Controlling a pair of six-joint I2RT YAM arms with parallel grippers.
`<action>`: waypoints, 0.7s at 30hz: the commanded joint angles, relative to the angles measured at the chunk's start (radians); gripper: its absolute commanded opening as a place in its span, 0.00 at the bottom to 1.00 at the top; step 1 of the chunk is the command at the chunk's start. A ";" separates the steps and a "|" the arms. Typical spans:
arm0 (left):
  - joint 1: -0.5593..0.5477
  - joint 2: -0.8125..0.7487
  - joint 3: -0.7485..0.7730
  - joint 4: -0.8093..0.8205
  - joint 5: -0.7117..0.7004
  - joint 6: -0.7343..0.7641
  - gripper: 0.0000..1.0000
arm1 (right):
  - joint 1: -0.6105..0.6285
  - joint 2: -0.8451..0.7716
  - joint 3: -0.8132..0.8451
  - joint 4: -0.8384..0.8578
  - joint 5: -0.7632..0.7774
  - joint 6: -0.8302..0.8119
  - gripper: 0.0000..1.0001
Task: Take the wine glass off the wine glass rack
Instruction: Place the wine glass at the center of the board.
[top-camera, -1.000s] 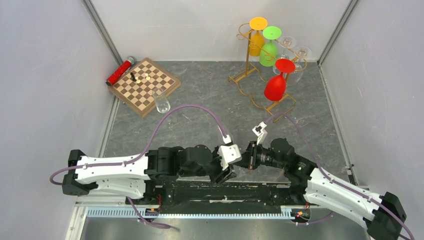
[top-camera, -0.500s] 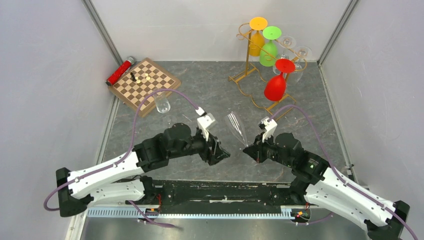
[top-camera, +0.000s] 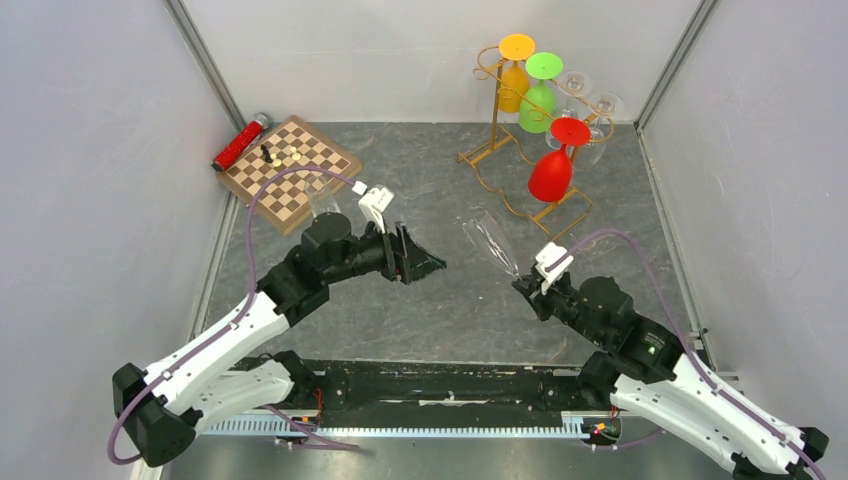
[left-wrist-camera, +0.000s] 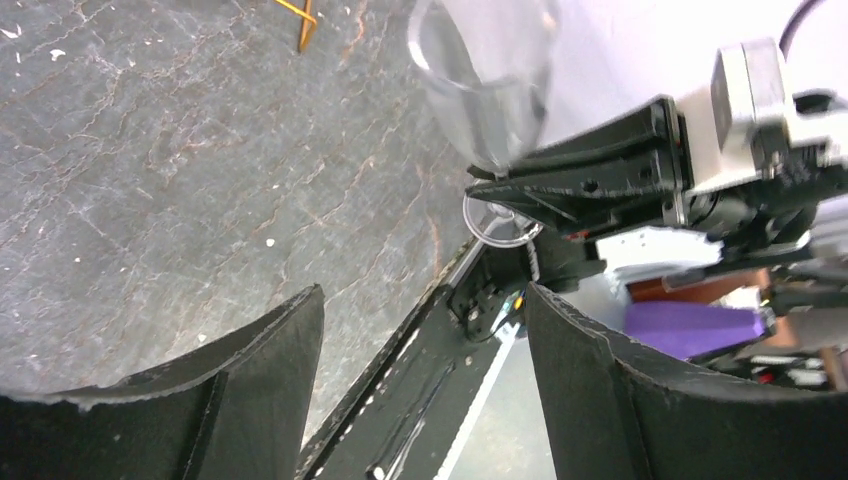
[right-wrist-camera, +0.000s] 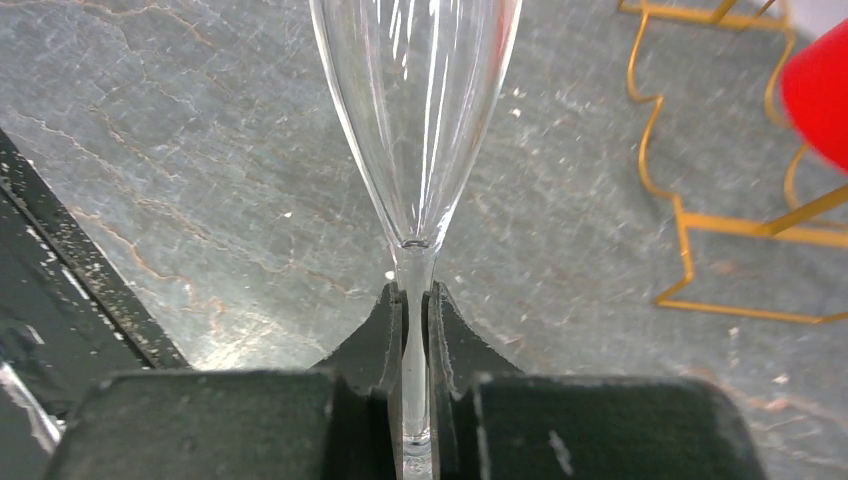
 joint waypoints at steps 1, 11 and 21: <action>0.068 0.013 -0.017 0.141 0.132 -0.183 0.80 | 0.001 -0.054 -0.006 0.082 0.019 -0.215 0.00; 0.144 0.043 -0.059 0.262 0.213 -0.353 0.81 | 0.001 -0.084 -0.050 0.117 -0.089 -0.470 0.00; 0.184 0.044 -0.062 0.195 0.250 -0.365 0.76 | 0.000 -0.063 -0.044 0.140 -0.177 -0.546 0.00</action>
